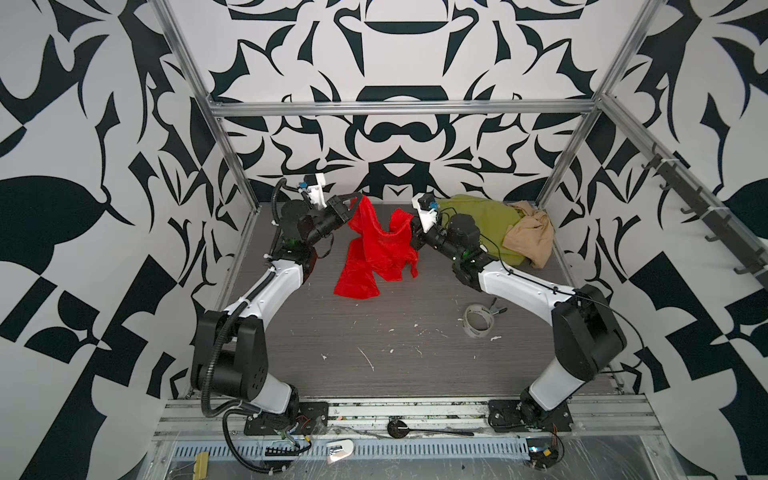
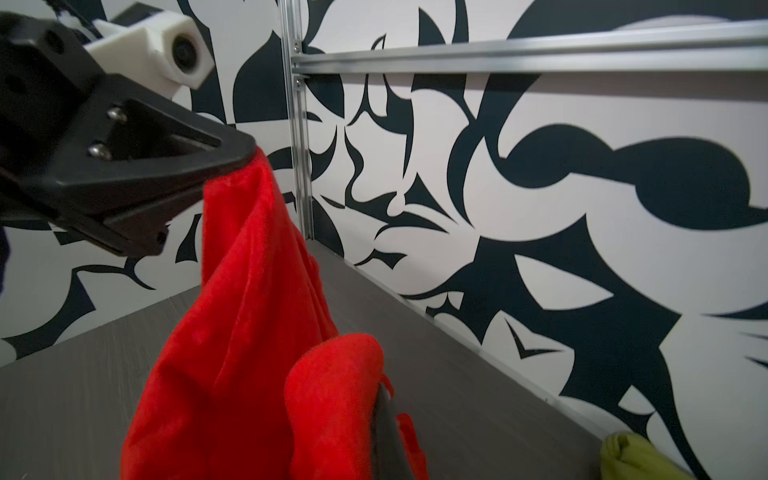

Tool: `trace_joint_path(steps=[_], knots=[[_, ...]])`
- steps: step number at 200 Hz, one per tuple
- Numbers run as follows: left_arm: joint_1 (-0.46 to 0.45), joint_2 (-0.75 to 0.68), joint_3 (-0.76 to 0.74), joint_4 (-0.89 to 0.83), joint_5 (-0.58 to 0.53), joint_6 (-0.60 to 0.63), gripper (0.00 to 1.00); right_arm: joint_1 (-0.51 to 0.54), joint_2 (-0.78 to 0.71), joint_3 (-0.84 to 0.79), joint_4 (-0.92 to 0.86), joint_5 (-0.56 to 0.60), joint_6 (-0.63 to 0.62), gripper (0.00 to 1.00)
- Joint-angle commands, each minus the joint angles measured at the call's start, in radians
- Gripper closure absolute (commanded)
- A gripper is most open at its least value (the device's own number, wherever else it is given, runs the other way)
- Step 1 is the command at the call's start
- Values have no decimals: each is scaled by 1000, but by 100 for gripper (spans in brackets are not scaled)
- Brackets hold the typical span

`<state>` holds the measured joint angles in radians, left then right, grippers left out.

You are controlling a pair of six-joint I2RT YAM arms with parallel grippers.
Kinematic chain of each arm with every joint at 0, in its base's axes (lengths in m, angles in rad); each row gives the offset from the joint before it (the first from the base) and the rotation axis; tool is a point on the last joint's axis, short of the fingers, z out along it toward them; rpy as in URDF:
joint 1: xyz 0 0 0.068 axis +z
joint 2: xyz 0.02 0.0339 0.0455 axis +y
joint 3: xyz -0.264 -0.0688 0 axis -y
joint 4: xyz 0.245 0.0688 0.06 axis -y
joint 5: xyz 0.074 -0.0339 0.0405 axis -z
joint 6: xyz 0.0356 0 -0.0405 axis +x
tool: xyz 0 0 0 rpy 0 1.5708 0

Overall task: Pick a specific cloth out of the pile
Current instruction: 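Lower the red cloth onto the table with both grippers and release it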

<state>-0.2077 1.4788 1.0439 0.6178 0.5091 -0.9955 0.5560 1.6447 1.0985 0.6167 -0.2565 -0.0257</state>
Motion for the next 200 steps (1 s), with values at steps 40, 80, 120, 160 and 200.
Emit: trace_joint_path(steps=[40, 80, 120, 160, 200], knots=[[8, -277, -143, -234, -64, 154, 100, 24, -110, -126, 84, 14, 67, 100], [9, -398, -249, -394, -143, 224, 100, 35, -144, -202, 76, 33, 78, 100], [34, -430, -324, -476, -207, 261, 100, 34, -129, -242, 59, 81, 63, 100], [81, -342, -318, -485, -260, 295, 100, 9, -42, -186, 20, 98, 50, 100], [118, -213, -283, -477, -303, 331, 100, -38, 63, -100, -35, 104, 43, 100]])
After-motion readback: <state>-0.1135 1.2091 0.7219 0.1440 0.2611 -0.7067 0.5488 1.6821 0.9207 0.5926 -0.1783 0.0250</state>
